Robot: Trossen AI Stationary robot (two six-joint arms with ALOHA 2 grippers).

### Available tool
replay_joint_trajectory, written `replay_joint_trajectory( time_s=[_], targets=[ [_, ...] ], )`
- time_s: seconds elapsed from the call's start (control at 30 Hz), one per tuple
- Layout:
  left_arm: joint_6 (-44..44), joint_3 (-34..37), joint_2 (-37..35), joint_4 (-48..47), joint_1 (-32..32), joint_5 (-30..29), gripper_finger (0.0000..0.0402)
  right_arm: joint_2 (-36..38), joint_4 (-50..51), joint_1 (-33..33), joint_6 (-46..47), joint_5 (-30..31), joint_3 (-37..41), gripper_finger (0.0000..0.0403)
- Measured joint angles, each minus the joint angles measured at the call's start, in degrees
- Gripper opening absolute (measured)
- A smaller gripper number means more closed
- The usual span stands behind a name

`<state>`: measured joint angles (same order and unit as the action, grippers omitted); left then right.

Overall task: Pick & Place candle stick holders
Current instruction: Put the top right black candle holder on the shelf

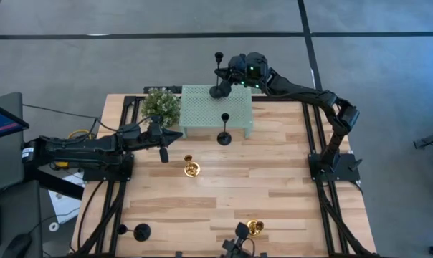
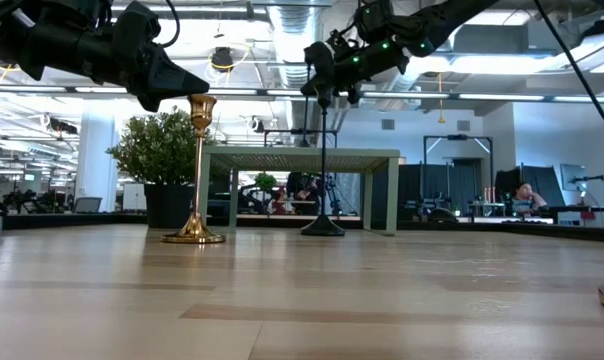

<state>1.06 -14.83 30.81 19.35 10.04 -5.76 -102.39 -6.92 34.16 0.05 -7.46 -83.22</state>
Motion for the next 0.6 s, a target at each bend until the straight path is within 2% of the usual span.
replay_joint_trajectory(
  time_s=[0.37, 0.6],
  targets=[
    [0.0, 0.0, 0.0, 0.0, 0.0, 0.0, 0.0008, 0.0, 0.8, -0.1, 0.5, 0.0, 0.0, 0.0015],
    [0.0, 0.0, 0.0, 0.0, 0.0, 0.0, 0.0008, 0.0, 0.4, -0.7, 0.2, 0.0, 0.0, 0.0036]
  ],
)
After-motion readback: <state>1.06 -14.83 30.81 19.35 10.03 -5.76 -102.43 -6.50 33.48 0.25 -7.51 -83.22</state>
